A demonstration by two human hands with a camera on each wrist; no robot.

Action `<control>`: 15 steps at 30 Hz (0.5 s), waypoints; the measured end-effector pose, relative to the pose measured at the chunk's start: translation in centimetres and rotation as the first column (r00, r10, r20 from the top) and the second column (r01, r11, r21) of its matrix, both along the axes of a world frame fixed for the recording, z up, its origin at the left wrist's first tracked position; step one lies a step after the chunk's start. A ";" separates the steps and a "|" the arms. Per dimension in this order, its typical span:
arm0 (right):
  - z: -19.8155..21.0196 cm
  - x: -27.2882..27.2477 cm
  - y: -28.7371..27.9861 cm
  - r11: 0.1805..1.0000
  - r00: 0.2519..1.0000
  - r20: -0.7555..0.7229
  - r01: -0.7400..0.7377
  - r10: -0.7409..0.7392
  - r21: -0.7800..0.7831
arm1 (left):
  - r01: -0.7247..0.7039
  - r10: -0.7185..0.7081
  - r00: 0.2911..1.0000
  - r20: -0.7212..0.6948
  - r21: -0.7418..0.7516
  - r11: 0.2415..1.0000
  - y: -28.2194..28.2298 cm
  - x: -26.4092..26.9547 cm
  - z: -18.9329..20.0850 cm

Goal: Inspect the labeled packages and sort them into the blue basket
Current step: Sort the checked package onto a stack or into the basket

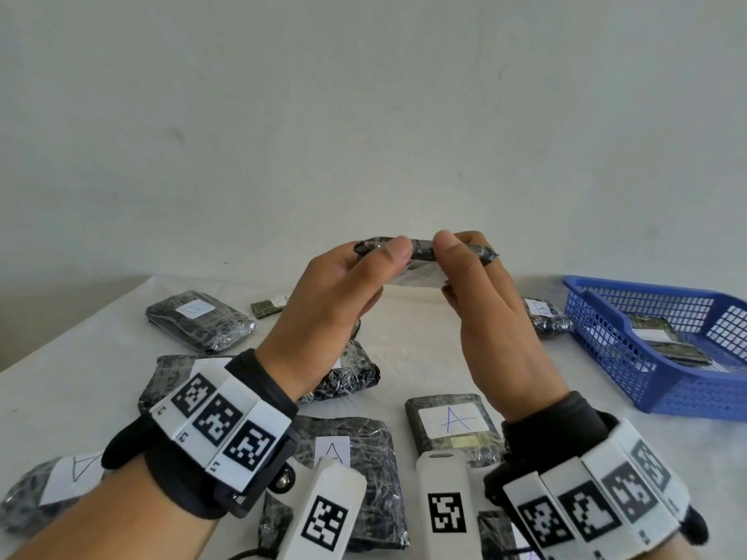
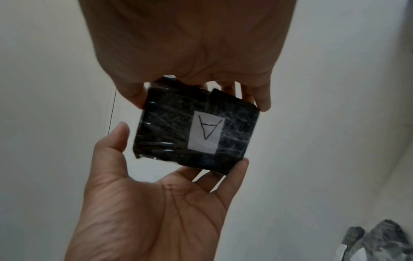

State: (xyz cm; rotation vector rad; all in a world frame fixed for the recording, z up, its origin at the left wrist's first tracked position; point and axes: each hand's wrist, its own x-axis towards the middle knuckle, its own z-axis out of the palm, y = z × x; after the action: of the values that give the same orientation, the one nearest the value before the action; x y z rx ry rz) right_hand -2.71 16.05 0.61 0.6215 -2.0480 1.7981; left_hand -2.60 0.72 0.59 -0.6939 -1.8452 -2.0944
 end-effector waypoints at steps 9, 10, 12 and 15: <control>0.1 0.2 -0.1 0.999 0.999 0.014 -0.034 0.034 0.018 | -0.027 0.027 0.999 0.029 -0.001 1.000 0.4 0.4 0.0; 0.1 0.1 0.0 0.999 0.999 0.015 -0.043 0.042 0.021 | -0.018 0.017 0.999 0.034 0.007 1.000 0.5 0.5 0.1; 0.1 0.1 0.1 0.999 0.999 0.021 -0.047 0.047 0.015 | -0.010 0.008 0.999 0.041 0.048 0.999 0.5 0.6 0.2; 0.1 0.1 0.1 0.995 0.995 0.059 -0.078 0.082 -0.061 | -0.044 0.044 0.999 0.019 0.022 0.999 0.3 0.1 -0.1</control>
State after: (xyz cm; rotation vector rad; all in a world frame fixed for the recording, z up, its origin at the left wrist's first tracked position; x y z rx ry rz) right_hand -2.59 16.16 0.70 0.6479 -2.0280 1.9379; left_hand -2.51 0.99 0.53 -0.6252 -1.8264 -2.0975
